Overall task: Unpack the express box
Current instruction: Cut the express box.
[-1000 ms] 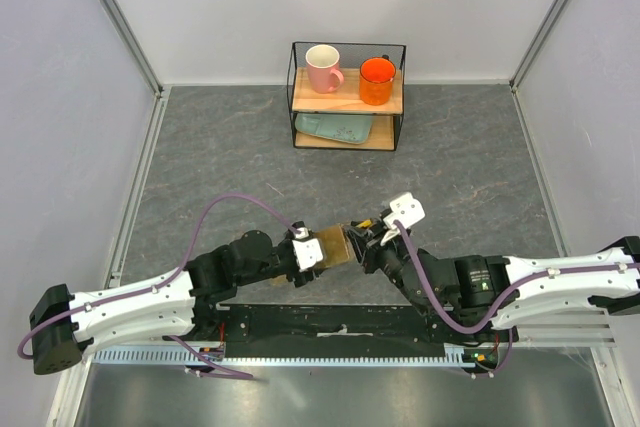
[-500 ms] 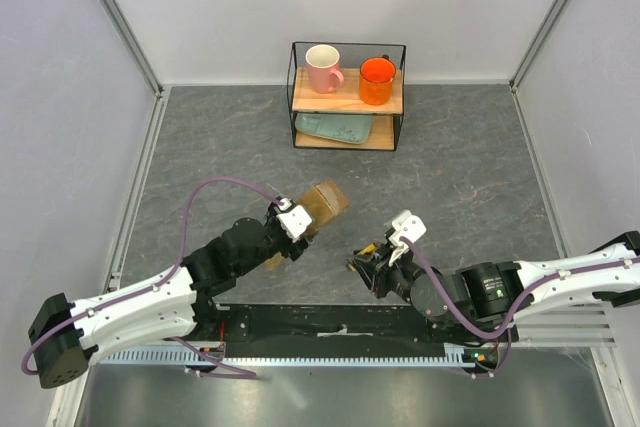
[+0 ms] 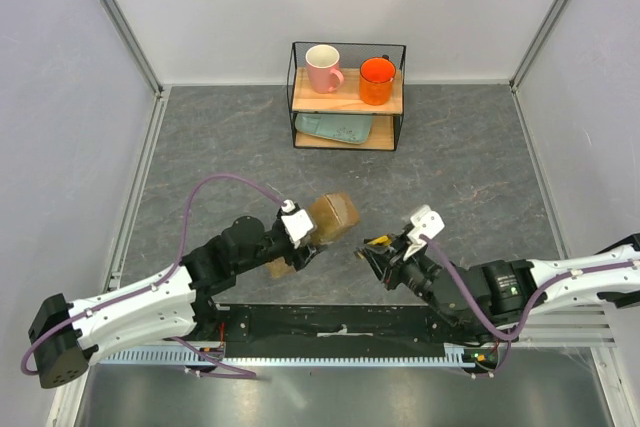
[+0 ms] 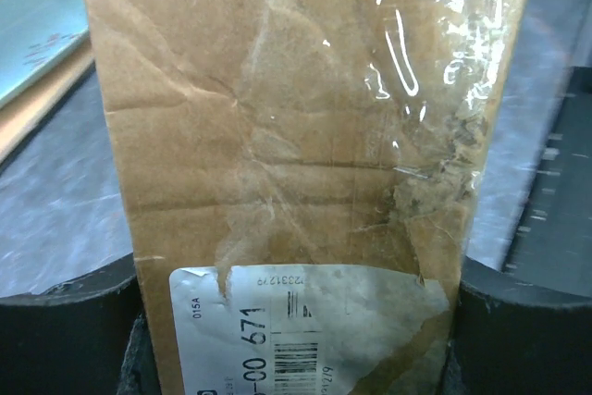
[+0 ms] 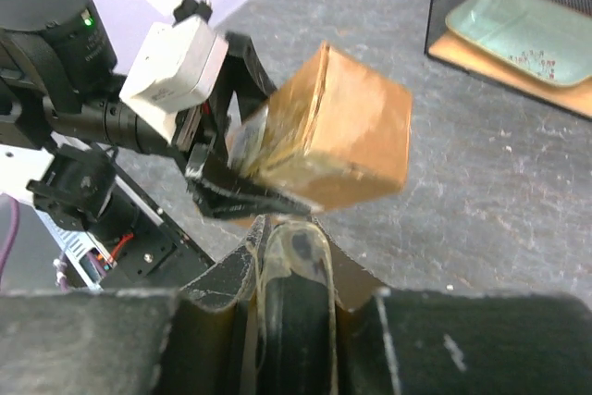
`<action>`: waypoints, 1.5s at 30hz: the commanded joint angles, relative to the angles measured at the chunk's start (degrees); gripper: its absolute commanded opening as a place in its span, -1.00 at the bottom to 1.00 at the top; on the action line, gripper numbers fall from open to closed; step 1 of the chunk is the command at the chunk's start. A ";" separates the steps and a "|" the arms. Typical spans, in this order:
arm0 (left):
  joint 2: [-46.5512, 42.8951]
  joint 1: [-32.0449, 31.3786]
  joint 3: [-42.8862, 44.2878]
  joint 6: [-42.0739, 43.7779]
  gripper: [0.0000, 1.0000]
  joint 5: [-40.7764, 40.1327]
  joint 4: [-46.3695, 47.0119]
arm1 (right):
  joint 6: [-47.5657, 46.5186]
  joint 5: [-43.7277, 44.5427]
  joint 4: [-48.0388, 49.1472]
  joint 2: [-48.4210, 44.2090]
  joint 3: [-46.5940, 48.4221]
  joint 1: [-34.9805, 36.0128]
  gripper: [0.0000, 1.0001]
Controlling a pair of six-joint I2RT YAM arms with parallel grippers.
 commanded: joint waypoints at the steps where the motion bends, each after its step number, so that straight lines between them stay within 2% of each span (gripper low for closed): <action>1: -0.94 0.35 6.39 -6.63 -0.96 19.42 -0.50 | -11.11 -0.27 11.92 -3.96 -1.93 0.23 -1.00; 4: 1.16 0.96 9.99 -8.74 -0.97 31.62 -8.30 | -19.02 -9.58 12.20 -7.47 -0.79 0.32 -1.00; 5: 4.56 1.40 12.53 -8.75 -0.95 40.19 -10.33 | -21.12 -11.61 9.93 -8.62 -0.18 0.32 -1.00; 7: 8.70 3.06 15.00 -11.73 -0.94 48.93 -15.86 | -23.68 -19.57 7.03 -11.69 1.05 0.23 -0.99; 8: 12.12 3.85 16.75 -12.70 -0.90 56.20 -16.93 | -25.43 -22.58 6.23 -12.58 1.15 0.32 -0.99; 10: 14.08 6.58 17.38 -15.76 -0.88 63.53 -16.51 | -27.64 -27.77 3.77 -13.81 2.02 0.23 -1.00; 17: 17.17 8.17 16.95 -14.56 -0.79 73.75 -19.84 | -36.25 -37.37 -2.56 -8.20 7.99 0.23 -1.00; 22: 17.34 7.65 16.16 -12.28 -0.80 71.49 -21.77 | -42.83 -41.16 -7.31 -0.56 13.70 0.32 -1.00; 24: 17.34 5.20 16.59 -10.25 -0.94 66.76 -26.14 | -45.13 -40.98 -7.49 1.64 15.37 0.32 -0.99; 25: 17.34 4.05 16.86 -8.07 -0.96 60.64 -27.74 | -46.18 -40.89 -6.97 2.44 15.91 0.32 -0.99; 26: 17.34 3.17 17.64 -8.66 -0.97 57.88 -28.54 | -48.28 -40.89 -6.62 3.14 16.52 0.32 -1.00; 29: 17.61 1.84 20.71 -5.24 -0.97 54.26 -34.24 | -50.49 -42.82 -6.52 6.22 19.42 0.23 -0.99; 36: 21.28 1.14 27.48 0.82 -0.96 49.77 -43.73 | -48.84 -51.08 -11.71 10.44 26.71 0.14 -1.00; 38: 23.83 0.88 33.69 5.99 -0.97 49.16 -52.33 | -48.04 -52.05 -13.03 10.70 26.99 0.14 -0.99; 39: 26.89 0.26 36.08 11.32 -0.96 48.89 -55.93 | -47.69 -52.23 -13.47 11.23 26.64 0.23 -0.99; 40: 28.31 0.17 40.28 13.38 -0.96 48.98 -63.45 | -47.51 -52.32 -14.43 11.67 26.64 0.23 -1.00; 45: 32.63 0.17 46.91 23.21 -0.96 50.03 -77.92 | -47.07 -53.64 -15.23 12.81 27.60 0.14 -1.00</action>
